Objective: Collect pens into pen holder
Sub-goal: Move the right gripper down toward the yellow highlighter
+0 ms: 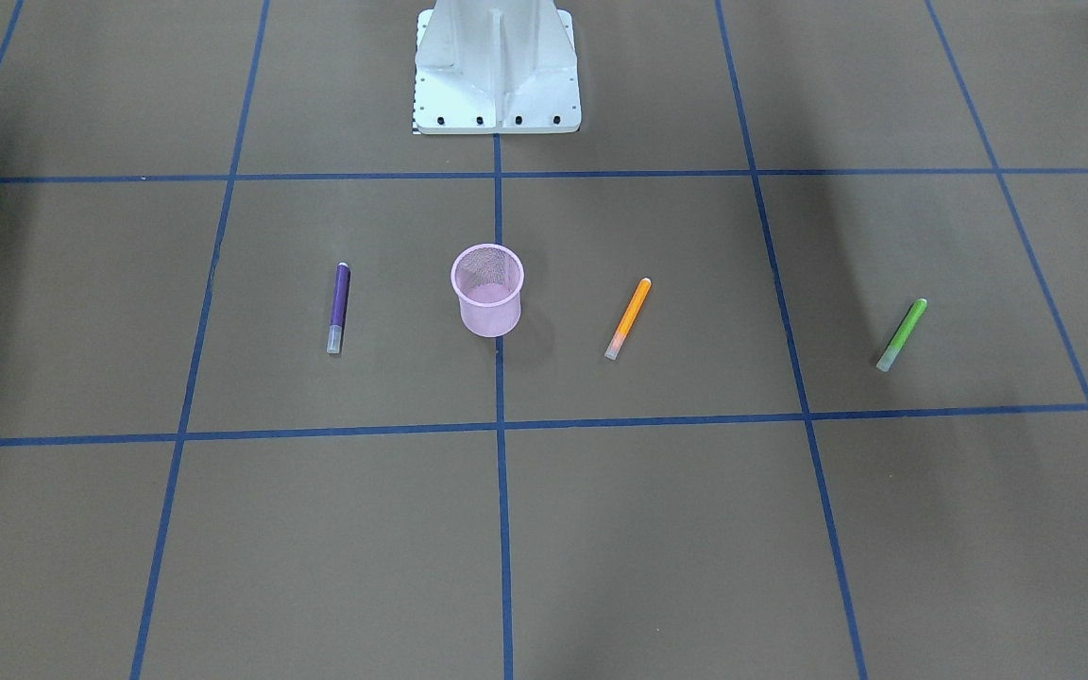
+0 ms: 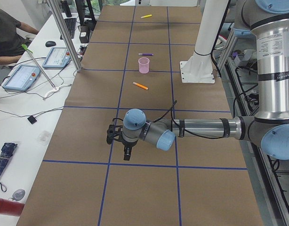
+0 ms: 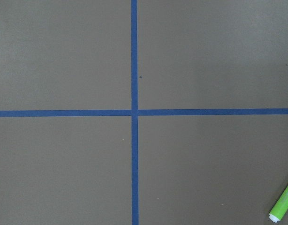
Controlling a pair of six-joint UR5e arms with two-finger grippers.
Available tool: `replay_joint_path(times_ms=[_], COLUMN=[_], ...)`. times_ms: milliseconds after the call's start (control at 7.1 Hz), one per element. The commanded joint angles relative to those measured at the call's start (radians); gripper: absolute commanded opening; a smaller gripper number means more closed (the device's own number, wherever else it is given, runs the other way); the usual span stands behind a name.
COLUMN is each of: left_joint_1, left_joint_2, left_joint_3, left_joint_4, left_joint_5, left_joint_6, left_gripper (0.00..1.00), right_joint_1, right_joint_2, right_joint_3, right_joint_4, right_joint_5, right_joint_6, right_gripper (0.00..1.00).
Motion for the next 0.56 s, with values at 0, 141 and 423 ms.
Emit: replay_joint_path(times_ms=[0,141,423], left_joint_1=[0.000,-0.001,0.000], left_joint_2=[0.013,0.013,0.015], left_joint_3=[-0.005,-0.005,-0.003], left_joint_4=[-0.001,-0.004,-0.005], left_joint_5=[-0.010,-0.010,-0.010], left_joint_6=[0.002,0.002,-0.006], left_gripper=[1.00,1.00,1.00], right_joint_1=[0.000,0.000,0.000], right_joint_2=[-0.005,0.003,0.003], right_joint_3=[0.002,0.002,0.004], right_joint_4=[0.007,0.004,0.002], right_joint_5=[0.000,-0.001,-0.001], right_joint_6=[-0.002,0.009,0.010], right_gripper=[1.00,1.00,1.00])
